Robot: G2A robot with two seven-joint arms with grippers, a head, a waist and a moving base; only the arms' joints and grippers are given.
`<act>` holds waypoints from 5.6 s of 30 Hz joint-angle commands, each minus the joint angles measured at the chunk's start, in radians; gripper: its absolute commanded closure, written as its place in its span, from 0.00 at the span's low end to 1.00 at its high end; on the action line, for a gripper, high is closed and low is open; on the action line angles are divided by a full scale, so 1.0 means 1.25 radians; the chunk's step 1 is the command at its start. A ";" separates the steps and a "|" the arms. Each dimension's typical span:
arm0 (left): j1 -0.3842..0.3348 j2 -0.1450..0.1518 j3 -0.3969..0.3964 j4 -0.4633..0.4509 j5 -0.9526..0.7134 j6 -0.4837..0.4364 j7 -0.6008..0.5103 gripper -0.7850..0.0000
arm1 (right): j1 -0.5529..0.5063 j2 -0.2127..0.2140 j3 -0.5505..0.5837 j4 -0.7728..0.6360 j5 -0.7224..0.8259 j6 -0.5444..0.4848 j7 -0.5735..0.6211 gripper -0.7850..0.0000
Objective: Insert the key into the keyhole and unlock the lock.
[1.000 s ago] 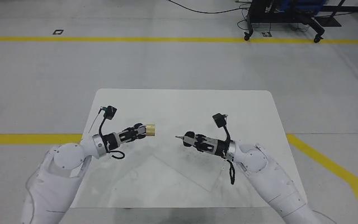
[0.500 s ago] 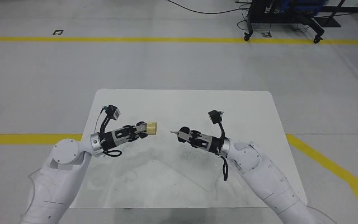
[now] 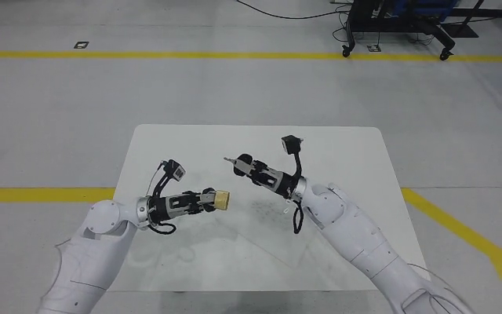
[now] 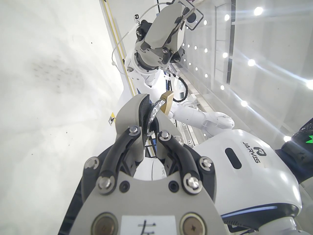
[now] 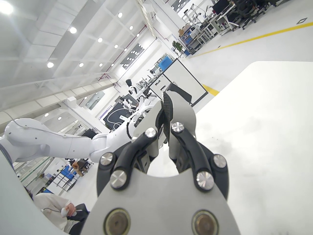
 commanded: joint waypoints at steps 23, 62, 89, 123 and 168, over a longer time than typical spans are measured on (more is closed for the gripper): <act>-0.034 -0.009 -0.006 0.048 -0.095 0.095 0.081 1.00 | -0.025 -0.009 0.003 -0.043 -0.021 -0.032 0.013 1.00; -0.316 -0.064 0.215 0.198 -0.148 0.681 0.167 1.00 | -0.198 0.082 0.250 -0.695 -0.954 0.053 0.315 1.00; -0.310 -0.063 0.208 0.168 -0.132 0.708 0.248 1.00 | -0.068 0.057 -0.033 -0.710 -1.430 0.062 0.483 1.00; -0.332 -0.074 0.235 0.202 -0.167 0.743 0.235 1.00 | 0.008 -0.021 -0.147 -0.586 -1.496 0.049 0.597 1.00; -0.344 -0.072 0.244 0.218 -0.143 0.726 0.226 1.00 | -0.047 -0.017 -0.067 -0.643 -1.503 -0.062 0.520 1.00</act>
